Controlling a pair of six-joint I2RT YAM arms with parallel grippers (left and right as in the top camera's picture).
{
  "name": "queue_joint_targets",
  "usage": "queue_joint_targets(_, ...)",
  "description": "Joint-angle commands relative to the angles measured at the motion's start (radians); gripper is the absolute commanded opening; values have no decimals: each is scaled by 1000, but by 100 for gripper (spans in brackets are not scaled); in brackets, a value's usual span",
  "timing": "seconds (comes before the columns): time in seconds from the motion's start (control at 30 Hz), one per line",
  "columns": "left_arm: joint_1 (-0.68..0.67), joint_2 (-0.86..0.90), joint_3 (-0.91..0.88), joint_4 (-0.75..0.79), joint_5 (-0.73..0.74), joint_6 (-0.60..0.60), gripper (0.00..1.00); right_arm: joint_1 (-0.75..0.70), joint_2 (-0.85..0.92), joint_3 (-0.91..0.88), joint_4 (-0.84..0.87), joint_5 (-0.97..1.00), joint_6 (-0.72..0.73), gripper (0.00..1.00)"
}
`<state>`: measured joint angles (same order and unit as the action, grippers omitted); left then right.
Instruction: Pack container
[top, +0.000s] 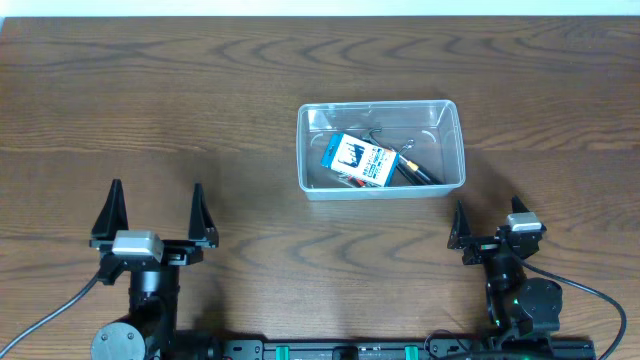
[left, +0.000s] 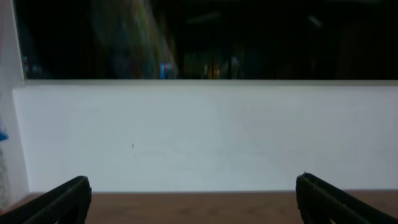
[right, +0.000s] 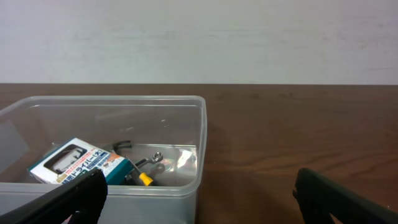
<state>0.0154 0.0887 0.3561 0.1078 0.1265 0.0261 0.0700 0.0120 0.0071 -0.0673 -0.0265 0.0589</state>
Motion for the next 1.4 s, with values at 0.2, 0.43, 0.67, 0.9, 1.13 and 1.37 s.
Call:
queue_joint_targets(0.2, -6, -87, -128, 146, -8, -4, 98, 9, -6, -2, -5, 3, -12, 99)
queue_joint_targets(0.43, -6, -87, -181, 254, -9, 0, 98, 9, -6, -2, -5, 3, -12, 99)
queue_joint_targets(0.67, -6, -87, -286, 330, -9, 26, 98, 9, -6, -2, -5, 3, -12, 99)
queue_joint_targets(0.9, -6, -87, -352, 299, -18, 26, 98, 9, -6, -2, -5, 3, -12, 99)
queue_joint_targets(1.13, -6, -87, -352, 191, -62, 26, 98, 9, -6, -2, -5, 3, -12, 99)
queue_joint_targets(1.37, -6, -87, -352, -24, -64, 26, 98, 9, -6, -2, -5, 3, -12, 99)
